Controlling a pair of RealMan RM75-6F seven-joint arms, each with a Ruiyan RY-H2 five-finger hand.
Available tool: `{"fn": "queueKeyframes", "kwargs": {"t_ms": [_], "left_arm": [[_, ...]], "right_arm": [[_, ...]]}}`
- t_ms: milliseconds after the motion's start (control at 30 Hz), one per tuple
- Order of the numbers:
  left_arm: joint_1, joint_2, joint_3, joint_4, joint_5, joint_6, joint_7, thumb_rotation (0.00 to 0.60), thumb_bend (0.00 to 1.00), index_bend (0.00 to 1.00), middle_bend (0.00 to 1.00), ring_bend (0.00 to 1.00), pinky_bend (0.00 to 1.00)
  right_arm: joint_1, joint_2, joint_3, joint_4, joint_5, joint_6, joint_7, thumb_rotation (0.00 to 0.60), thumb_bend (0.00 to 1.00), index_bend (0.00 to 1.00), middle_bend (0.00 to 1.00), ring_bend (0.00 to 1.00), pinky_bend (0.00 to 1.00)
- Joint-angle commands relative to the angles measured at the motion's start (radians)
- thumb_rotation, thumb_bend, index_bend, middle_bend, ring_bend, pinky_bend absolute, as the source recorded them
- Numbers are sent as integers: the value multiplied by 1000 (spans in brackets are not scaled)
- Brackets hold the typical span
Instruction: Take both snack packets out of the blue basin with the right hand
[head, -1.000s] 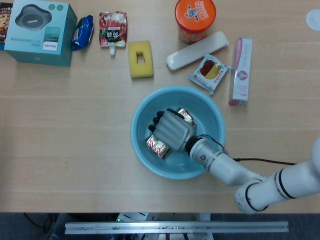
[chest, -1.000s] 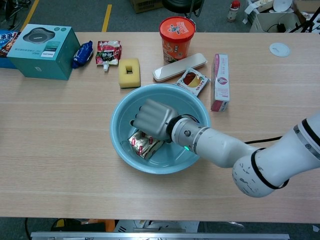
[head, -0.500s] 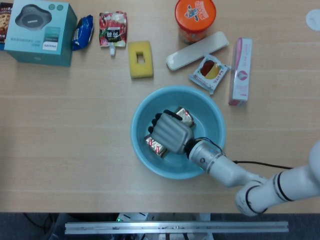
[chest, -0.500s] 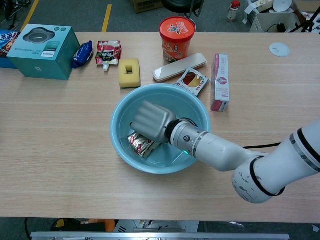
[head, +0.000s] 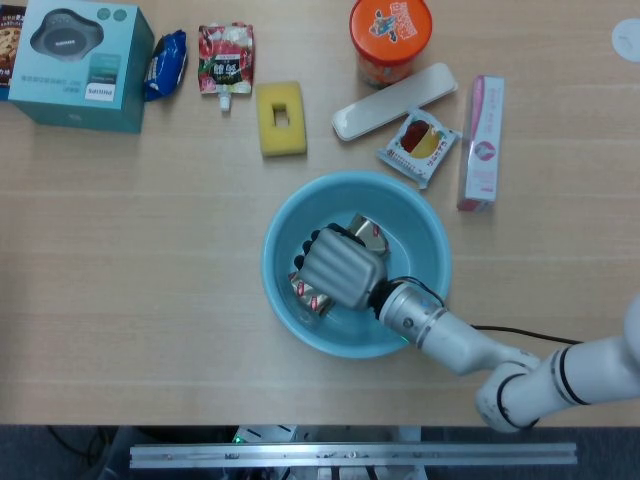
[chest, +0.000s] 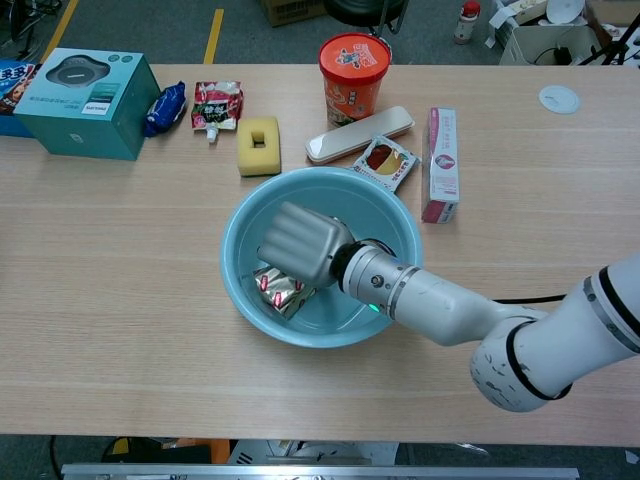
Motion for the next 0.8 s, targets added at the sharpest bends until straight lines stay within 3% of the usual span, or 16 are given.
{"fn": "queueKeyframes", "kwargs": {"t_ms": [33,500,800], "left_arm": [[0,0,0,0,0,-1,0,600,359,225,187,109,100],[-4,0,-1,-3,1,-4,5,600,360,225,187,109,100],[-4,3,-1,-8,2,-2,8,600,360,225,187,111,101]], "right_arm": [[-13,10,6,-3,-27,-1,21,600,206,593,594,582,797],[-71,68,17,-20,-122,4,90,600,270,690,660,668,880],[-97,96,41,-39,-190,23,136,600,372,739,691,700,908]]}}
